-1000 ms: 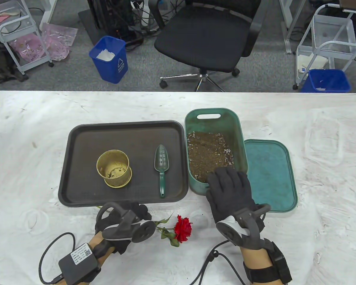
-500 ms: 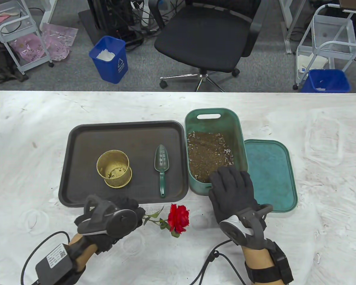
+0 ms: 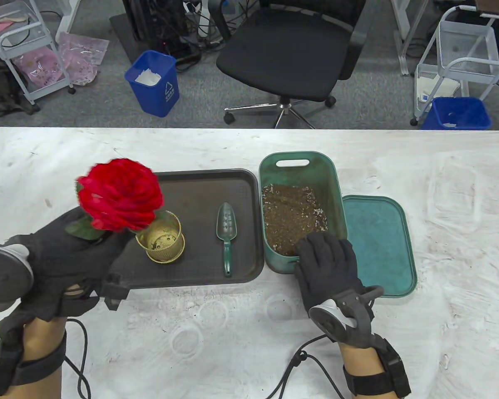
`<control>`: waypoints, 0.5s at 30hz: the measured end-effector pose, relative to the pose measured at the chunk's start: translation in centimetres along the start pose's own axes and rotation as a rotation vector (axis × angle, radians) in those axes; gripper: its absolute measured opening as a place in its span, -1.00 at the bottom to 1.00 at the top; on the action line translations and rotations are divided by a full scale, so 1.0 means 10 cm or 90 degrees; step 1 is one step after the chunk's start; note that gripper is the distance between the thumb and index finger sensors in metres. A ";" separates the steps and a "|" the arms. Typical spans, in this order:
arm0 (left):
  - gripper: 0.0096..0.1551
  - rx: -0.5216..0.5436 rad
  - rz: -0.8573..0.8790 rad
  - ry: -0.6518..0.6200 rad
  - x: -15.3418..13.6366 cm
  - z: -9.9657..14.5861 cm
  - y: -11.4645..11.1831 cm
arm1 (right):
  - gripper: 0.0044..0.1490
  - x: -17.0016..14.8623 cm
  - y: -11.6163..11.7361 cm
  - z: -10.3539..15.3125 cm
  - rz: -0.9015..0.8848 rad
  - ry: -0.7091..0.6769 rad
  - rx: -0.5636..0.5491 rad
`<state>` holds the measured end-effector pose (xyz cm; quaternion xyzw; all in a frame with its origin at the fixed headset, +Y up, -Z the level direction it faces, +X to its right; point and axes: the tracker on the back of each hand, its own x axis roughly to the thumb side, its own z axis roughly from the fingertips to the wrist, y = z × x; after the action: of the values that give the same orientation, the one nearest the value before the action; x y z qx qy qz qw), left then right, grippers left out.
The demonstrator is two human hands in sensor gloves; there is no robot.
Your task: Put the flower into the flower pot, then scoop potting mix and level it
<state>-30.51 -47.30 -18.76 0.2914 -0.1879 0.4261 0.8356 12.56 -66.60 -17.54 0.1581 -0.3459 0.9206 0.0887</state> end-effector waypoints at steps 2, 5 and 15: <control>-0.56 0.041 0.012 0.038 -0.20 0.06 0.05 | -0.35 0.00 0.00 0.00 -0.002 0.001 0.000; -0.57 0.072 0.035 0.102 -0.51 0.18 0.02 | -0.35 0.00 0.00 0.00 -0.002 -0.001 0.000; -0.56 0.098 0.122 0.286 -1.46 0.71 -0.39 | -0.35 0.03 0.01 0.00 0.006 -0.012 0.000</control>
<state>-36.08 -62.54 -22.87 0.2329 0.0089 0.5707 0.7874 12.28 -66.64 -17.50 0.1652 -0.3473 0.9195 0.0814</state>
